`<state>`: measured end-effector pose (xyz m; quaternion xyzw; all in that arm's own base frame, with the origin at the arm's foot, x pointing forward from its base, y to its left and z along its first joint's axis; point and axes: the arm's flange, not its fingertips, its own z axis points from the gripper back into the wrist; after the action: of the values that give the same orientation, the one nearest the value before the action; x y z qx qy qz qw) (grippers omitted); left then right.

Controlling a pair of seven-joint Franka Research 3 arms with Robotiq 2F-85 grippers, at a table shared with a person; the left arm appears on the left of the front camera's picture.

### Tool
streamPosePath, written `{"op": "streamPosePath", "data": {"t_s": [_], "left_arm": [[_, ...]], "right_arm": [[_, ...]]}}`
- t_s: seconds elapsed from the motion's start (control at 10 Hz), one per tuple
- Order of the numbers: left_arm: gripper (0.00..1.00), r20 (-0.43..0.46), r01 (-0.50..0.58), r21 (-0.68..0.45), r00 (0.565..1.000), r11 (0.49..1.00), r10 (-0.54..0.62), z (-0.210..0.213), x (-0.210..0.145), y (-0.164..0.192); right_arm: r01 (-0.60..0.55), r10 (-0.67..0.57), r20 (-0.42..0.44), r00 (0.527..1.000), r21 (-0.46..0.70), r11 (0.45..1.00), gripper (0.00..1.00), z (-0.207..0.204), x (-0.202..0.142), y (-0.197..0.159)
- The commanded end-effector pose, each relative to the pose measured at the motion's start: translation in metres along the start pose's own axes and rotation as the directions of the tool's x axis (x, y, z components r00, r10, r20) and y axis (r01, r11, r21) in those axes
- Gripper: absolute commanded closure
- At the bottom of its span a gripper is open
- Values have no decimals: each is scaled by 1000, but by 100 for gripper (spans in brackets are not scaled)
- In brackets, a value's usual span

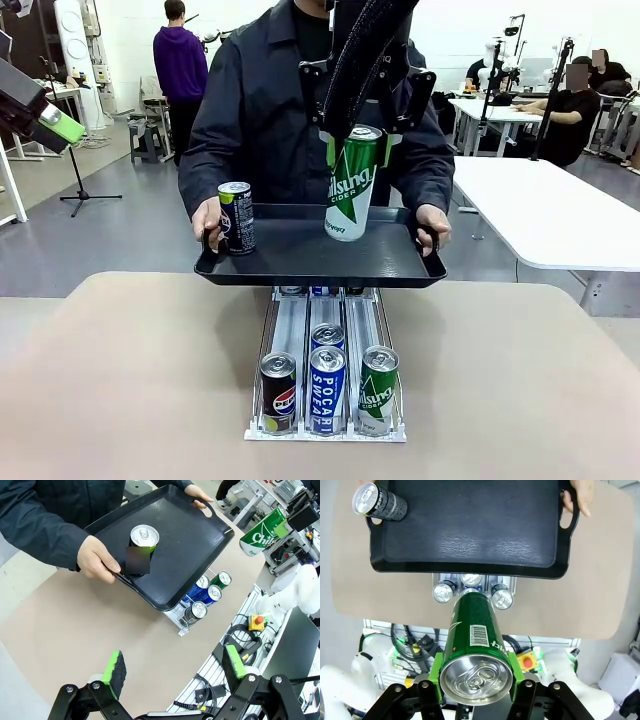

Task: Retrieve and hand over the desired beverage to the person.
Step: Place the picked can on the Handle tray extended by the person.

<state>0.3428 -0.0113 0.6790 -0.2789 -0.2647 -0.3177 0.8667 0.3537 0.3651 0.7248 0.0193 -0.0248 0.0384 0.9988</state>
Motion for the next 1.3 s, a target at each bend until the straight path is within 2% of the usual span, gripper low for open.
{"op": "streamPosePath", "data": {"t_s": [0.0, 0.5, 0.6, 0.9, 1.2], "left_arm": [[0, 7, 4, -6, 1000, 1000, -4, 0, 0, 1], [0, 7, 4, -6, 1000, 1000, -4, 0, 0, 1], [0, 7, 4, -6, 1000, 1000, -4, 0, 0, 1], [0, 7, 4, -6, 1000, 1000, -4, 0, 0, 1], [0, 7, 4, -6, 1000, 1000, -4, 0, 0, 1]], "right_arm": [[15, -15, 3, 1000, 1, 1000, 62, -3, -7, -4], [15, -15, 3, 1000, 1, 1000, 62, -3, -7, -4], [1, -1, -2, 1000, -2, 1000, 42, -1, 1, -1], [32, -33, -16, 999, -16, 999, 42, -5, 76, -9], [35, -36, -20, 999, -33, 999, 42, -14, 126, -16]]}}
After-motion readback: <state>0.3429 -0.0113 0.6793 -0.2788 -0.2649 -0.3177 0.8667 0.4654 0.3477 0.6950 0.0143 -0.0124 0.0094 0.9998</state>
